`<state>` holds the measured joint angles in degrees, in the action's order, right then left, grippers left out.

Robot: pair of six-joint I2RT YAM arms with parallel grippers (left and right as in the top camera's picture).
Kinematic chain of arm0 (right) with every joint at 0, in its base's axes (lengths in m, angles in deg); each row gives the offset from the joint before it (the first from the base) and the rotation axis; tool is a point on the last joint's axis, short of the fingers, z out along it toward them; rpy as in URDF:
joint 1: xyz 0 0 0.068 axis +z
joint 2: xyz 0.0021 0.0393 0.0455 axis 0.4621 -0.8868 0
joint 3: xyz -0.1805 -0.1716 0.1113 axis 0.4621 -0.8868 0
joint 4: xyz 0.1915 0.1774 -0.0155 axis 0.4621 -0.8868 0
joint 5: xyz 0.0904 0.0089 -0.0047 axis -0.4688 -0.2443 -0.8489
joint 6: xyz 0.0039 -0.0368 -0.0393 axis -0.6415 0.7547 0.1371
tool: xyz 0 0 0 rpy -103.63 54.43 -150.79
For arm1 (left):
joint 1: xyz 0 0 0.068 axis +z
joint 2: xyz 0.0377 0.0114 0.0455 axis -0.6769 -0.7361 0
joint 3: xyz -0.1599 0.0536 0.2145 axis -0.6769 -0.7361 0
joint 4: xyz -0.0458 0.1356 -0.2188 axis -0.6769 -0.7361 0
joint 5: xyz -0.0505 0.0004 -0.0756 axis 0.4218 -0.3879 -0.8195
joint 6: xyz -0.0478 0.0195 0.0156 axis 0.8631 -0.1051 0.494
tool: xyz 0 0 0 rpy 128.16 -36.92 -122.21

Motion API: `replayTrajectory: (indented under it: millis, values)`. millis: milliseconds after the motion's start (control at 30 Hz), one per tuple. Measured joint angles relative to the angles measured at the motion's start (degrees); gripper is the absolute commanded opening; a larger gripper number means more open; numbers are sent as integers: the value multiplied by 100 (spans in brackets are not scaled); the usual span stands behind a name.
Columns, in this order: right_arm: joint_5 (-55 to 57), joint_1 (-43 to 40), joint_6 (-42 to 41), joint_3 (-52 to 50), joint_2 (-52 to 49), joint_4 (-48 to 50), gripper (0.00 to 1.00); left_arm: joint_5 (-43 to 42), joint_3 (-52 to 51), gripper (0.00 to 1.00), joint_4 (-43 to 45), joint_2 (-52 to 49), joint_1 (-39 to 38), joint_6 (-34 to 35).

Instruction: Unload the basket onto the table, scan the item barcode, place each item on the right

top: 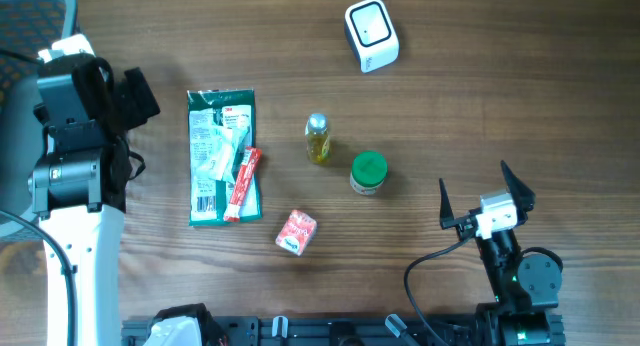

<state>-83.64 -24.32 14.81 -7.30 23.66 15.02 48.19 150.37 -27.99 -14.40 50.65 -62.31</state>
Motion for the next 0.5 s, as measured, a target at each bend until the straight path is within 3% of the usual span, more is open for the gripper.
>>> replayTrajectory:
  millis: [133, 500]
  values:
    - [103, 0, 654, 0, 0, 48, 100, 0, 0, 100, -70, 0, 0, 0]
    - [101, 0, 6135, 0, -2, 2, 100, 0, 0, 100, -74, 0, 0, 0]
